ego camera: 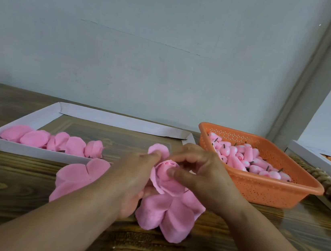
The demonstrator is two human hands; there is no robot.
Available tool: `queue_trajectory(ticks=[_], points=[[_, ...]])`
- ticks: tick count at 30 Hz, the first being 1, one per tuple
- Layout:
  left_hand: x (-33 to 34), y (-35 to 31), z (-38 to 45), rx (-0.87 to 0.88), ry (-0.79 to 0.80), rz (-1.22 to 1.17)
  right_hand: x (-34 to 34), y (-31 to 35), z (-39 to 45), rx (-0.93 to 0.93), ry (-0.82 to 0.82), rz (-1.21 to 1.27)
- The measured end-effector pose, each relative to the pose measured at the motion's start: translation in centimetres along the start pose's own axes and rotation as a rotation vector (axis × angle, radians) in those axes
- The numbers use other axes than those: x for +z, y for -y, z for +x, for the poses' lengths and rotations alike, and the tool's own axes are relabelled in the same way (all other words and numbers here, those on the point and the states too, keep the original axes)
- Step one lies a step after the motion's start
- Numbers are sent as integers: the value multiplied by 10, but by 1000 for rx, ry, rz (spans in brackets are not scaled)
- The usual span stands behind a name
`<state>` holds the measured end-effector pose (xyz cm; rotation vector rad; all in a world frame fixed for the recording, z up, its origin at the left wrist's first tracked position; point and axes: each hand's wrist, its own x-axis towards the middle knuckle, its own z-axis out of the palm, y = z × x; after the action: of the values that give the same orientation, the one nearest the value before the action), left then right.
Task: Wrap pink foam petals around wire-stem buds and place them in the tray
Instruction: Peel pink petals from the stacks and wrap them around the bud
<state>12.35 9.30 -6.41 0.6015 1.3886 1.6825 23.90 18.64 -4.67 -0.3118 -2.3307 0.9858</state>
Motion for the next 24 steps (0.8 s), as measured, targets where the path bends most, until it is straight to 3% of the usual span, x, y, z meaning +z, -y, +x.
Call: queue_trajectory(ticks=[5,12,16,21,24], points=[[1,2,-1,90,89,80,-2,-3,0,24,-94,3],[2,-3,-4,33,131,43,-4,-8,2,76,-136,25],[2,-4,-6,20,166,52,-4,-8,3,74,-132,29],[1,-5,-6,-23,171,78,-6,-6,1,66,-5,-40],[0,-7,-5,-33,148,47,-8,-7,1,78,-66,25]])
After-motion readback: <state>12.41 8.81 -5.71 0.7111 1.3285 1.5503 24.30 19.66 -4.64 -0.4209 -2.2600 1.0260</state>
